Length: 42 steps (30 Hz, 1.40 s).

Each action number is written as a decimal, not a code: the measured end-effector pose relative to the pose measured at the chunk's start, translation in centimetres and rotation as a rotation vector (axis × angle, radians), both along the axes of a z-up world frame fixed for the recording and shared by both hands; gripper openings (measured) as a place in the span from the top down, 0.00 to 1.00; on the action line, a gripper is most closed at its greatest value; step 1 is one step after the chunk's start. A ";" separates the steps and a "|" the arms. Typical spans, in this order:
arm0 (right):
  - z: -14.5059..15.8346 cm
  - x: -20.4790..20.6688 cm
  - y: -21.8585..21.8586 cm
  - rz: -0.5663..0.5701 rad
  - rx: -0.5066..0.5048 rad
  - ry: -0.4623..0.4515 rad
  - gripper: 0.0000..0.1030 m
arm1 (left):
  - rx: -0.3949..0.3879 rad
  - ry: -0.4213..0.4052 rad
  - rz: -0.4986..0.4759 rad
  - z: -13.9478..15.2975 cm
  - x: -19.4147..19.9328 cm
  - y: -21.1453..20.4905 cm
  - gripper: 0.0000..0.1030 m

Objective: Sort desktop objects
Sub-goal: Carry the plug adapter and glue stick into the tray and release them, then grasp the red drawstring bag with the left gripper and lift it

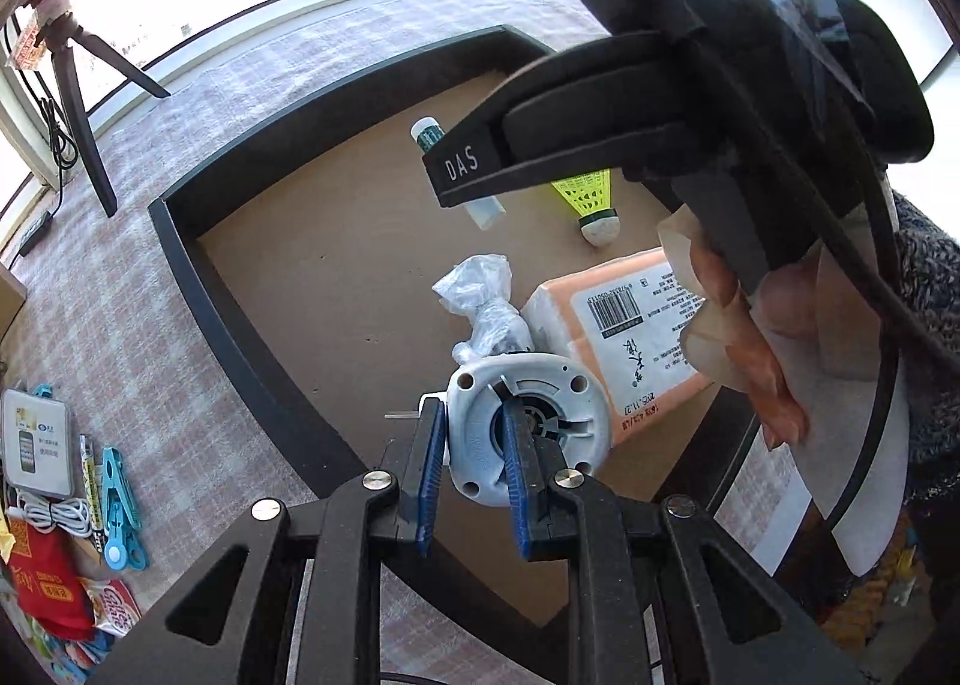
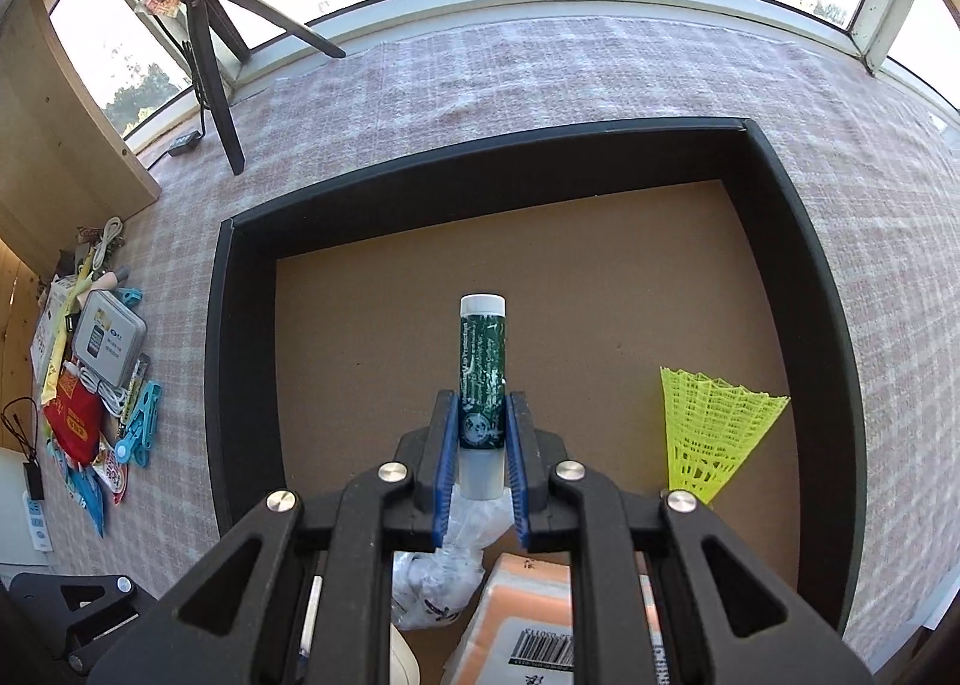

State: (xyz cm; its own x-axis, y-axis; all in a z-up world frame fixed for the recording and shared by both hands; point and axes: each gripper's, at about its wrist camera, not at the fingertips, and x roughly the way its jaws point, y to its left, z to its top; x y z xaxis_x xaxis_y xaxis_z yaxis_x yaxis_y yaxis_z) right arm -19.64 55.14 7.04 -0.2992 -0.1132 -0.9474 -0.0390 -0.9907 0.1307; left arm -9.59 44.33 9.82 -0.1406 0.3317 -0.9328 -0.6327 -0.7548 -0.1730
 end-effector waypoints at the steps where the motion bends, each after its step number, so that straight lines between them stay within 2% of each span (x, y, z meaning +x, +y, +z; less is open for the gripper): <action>1: -0.1 0.1 0.1 0.000 0.003 -0.001 0.85 | -0.008 0.001 -0.004 0.0 0.0 0.2 0.82; 2: -0.2 0.0 0.0 0.001 0.008 -0.001 0.85 | -0.013 -0.002 -0.011 0.0 0.1 0.4 0.81; 4: -0.1 0.0 -0.1 0.003 0.023 -0.001 0.85 | -0.013 -0.021 -0.025 0.0 0.2 0.5 0.70; 5: -0.1 0.0 -0.2 0.001 0.034 -0.013 0.80 | -0.010 -0.009 -0.028 0.2 0.4 0.4 0.64; 6: -0.1 0.0 -0.2 -0.003 0.032 -0.014 0.71 | -0.007 0.008 -0.023 0.5 0.4 0.2 0.63; 7: 0.1 0.1 -0.2 -0.006 0.022 -0.003 0.68 | -0.005 0.017 -0.013 0.7 0.4 0.0 0.63; 17: 1.9 -0.1 -3.1 0.049 -0.009 0.031 0.68 | 0.022 0.042 0.127 2.0 -0.7 -5.7 0.63; 24: 3.0 0.4 -8.1 0.141 -0.030 0.051 0.68 | -0.003 0.063 0.292 2.0 -1.5 -14.1 0.63; 31: 4.0 1.7 -15.9 0.288 -0.073 0.065 0.68 | -0.041 0.082 0.495 1.9 -1.1 -24.7 0.63; 38: 2.8 3.7 -24.9 0.449 -0.171 0.018 0.68 | -0.059 0.058 0.678 0.1 -0.8 -34.4 0.63; 42: 1.5 4.5 -29.9 0.522 -0.188 -0.007 0.68 | -0.056 0.049 0.749 -0.6 -1.3 -38.2 0.63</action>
State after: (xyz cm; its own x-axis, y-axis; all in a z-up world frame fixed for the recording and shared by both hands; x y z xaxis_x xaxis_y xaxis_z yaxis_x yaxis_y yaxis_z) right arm -15.19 25.25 8.51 -0.1523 -0.4119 -0.8984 0.4491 -0.8386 0.3083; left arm -10.85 6.13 9.22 -0.3521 0.0835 -0.9322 0.0477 -0.9931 -0.1070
